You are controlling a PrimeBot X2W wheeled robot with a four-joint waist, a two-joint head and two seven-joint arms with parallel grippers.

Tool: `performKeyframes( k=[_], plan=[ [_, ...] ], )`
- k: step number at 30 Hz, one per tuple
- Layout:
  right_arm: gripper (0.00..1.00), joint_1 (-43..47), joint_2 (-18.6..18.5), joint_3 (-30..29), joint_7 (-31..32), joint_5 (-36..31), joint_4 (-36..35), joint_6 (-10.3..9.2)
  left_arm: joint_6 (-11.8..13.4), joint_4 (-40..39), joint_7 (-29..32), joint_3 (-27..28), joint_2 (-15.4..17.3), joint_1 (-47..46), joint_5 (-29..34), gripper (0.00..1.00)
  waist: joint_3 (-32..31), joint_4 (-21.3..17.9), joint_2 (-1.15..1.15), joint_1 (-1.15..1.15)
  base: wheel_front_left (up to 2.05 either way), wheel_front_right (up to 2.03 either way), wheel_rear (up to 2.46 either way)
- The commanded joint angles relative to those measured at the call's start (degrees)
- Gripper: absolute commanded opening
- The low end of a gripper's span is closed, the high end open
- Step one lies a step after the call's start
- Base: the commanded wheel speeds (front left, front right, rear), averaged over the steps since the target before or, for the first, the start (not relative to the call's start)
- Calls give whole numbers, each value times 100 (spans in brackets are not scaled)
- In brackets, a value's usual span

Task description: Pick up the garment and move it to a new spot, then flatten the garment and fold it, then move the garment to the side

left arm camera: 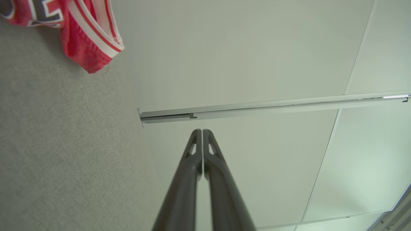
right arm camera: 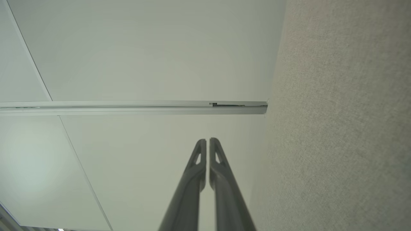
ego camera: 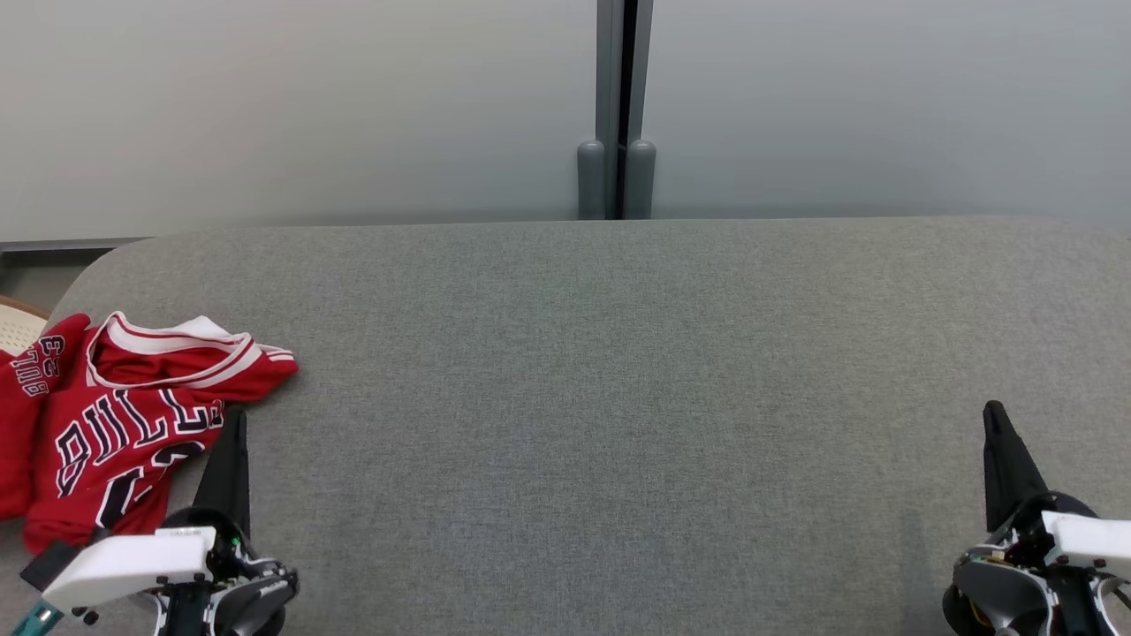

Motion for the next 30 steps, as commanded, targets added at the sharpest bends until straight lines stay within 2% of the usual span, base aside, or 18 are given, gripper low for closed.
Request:
performKeyframes(
  k=[1,5,11,14,23,30],
  plan=[
    [100,13,4,3,-1,1,26,0,2,24,-1,-3,-7,17,-1,100,0,0,0,0,0,0,0],
    [100,201,70,28,-7,2,196,0,12,205,-13,-39,-85,242,-1,100,3,-1,0,0,0,0,0],
    [100,197,53,269,-177,-105,77,0,9,65,-192,-242,-76,247,64,100,9,-4,0,0,0,0,0],
    [100,164,-5,432,-276,-351,67,0,8,-16,-278,-289,-72,255,201,100,15,-7,0,0,0,0,0],
    [100,138,10,602,-514,-1631,-55,0,18,-161,-514,-350,-60,267,1531,100,41,-13,0,0,0,0,0],
    [100,117,-33,800,-682,-2765,-128,0,210,-461,-681,-602,-52,288,2653,100,67,-16,0,0,0,0,0]
  ],
)
